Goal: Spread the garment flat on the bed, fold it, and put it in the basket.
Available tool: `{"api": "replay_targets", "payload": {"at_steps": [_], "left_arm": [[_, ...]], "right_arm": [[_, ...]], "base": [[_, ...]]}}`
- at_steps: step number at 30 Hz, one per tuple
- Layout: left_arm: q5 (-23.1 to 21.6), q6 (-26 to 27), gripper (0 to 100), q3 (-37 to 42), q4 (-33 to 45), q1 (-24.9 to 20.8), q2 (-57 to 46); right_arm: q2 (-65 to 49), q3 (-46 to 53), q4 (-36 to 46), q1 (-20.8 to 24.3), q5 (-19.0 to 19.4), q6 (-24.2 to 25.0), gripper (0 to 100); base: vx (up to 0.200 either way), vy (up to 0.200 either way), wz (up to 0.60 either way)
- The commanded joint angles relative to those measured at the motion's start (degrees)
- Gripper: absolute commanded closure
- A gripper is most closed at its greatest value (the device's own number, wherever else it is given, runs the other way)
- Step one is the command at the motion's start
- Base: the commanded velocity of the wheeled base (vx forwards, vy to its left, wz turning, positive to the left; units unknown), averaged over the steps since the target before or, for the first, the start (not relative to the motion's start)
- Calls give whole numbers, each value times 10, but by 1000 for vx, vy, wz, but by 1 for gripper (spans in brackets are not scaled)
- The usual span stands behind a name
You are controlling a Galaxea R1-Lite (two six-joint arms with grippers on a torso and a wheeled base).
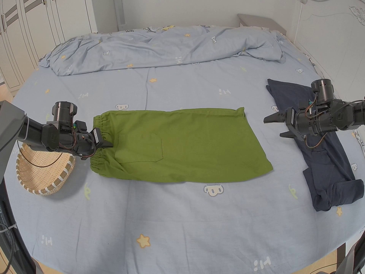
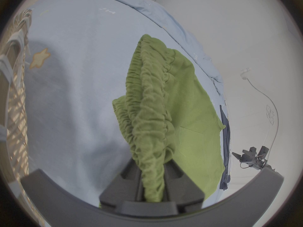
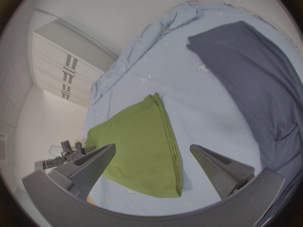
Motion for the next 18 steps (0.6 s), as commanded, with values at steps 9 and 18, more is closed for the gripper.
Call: {"api": "replay_targets", "payload": {"at_steps": [9,18], "left_arm": [[1,-1,100,7,0,1,-26],[1,-1,100,7,0,1,-26]], "right_arm": [[106,-32,49,23,3,-40,0],[112,-28,50,38,8,-39,0]], "base": [[0,0,0],[0,0,0]]}}
